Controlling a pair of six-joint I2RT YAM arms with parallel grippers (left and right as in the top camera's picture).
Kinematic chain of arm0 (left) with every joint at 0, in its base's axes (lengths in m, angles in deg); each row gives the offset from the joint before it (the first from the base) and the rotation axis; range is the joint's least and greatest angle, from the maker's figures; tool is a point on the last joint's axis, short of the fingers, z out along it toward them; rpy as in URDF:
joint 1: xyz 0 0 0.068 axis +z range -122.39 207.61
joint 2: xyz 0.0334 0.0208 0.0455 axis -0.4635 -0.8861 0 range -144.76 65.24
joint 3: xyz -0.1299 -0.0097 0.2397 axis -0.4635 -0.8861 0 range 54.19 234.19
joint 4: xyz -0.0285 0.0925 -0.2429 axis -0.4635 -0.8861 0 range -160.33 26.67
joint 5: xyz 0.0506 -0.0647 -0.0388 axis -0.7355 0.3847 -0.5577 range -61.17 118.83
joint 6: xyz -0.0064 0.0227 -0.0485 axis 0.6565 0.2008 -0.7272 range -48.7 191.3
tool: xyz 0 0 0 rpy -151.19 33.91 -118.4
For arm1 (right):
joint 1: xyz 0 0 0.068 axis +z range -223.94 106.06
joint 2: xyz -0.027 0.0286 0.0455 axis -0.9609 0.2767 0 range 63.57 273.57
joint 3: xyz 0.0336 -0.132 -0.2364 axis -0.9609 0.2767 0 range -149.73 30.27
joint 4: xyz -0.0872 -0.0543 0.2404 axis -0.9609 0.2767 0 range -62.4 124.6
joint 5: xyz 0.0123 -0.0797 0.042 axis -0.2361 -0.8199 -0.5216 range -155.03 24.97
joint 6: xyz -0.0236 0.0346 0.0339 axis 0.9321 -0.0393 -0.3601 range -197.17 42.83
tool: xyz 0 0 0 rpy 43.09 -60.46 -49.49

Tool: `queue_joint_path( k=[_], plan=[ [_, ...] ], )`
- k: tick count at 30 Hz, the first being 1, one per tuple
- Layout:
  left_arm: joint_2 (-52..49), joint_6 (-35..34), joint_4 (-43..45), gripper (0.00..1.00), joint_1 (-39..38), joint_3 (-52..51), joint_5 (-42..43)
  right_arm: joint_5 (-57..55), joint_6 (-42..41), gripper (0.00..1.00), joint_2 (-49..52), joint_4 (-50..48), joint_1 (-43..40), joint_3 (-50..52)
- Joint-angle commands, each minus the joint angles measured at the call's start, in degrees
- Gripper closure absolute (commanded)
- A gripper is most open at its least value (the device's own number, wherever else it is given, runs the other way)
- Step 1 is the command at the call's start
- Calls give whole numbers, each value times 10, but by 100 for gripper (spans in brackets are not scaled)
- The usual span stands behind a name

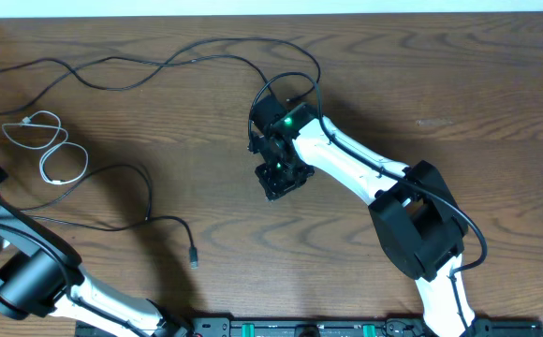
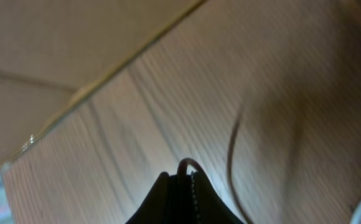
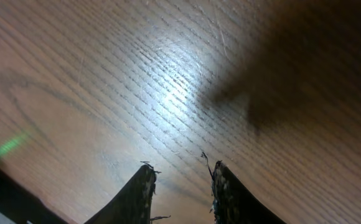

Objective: Untangle cables

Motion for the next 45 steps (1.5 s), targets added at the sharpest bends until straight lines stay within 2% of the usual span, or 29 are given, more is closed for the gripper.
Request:
queue_joint_path(
  k=[1,5,6,8,10,11,13,18,26,32,37,40,45],
  plan=[
    [-18,73,35,92,16,-4,-1,3,6,71,-4,0,4,3],
    [-22,88,82,92,32,-4,0,3,6,69,-4,-2,4,3],
    [-22,88,97,85,40,-4,6,3,6,68,-4,-4,4,3],
    [-22,88,101,64,46,-4,34,3,6,65,-4,-6,4,3],
    [-22,88,101,35,50,-4,67,3,6,64,-4,-6,4,3],
    [-22,88,101,25,52,-4,82,3,6,64,-4,-6,4,3],
    [-21,87,103,18,51,-4,88,3,6,63,-4,-5,4,3],
    [0,80,106,16,47,-4,88,3,6,61,-4,-1,4,3],
    [101,-19,111,16,46,-3,88,3,6,60,-4,0,4,3],
    [107,-22,14,16,54,-4,75,3,6,61,-4,1,4,3],
    [78,-42,-75,16,95,-4,47,3,18,61,-4,5,4,3],
    [61,-90,-108,16,130,-4,38,3,28,59,-4,11,4,3],
    [52,-97,-120,16,173,-4,59,0,32,57,-4,10,4,3]
  ],
)
